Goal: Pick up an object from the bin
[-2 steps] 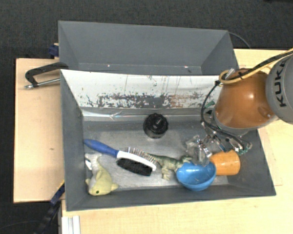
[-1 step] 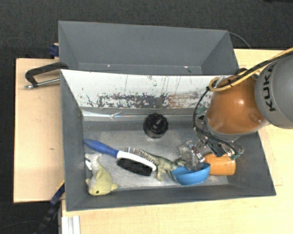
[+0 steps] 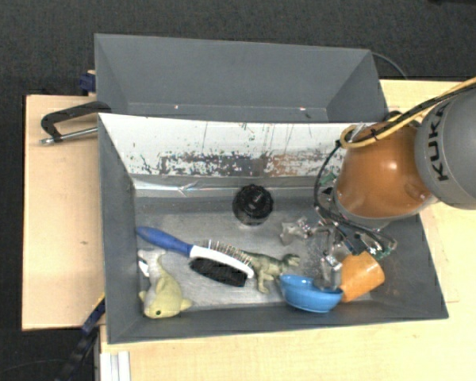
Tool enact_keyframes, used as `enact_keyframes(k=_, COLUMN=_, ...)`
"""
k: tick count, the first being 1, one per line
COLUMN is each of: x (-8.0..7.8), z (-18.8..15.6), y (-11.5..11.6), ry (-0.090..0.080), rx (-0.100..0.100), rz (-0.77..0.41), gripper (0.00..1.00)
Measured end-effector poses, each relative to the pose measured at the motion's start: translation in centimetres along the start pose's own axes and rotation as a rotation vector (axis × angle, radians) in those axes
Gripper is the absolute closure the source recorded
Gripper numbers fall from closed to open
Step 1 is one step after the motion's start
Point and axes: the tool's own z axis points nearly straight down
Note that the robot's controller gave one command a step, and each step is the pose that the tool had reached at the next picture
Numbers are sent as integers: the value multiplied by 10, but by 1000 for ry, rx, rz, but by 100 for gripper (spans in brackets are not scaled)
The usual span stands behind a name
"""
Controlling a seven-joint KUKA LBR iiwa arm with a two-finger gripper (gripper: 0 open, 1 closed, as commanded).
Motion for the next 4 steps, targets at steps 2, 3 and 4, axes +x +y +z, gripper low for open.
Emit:
enact_keyframes(k=2, x=-1, z=0, y=25, ry=2, rx=0, rz=16, gripper=100)
enact_keyframes(k=3, x=-45, z=0, y=70, ry=-5, rx=2, rz=66, gripper=100)
enact_keyframes(k=4, x=-44, z=0, y=69, ry=-3, rx=2, rz=69, gripper=0)
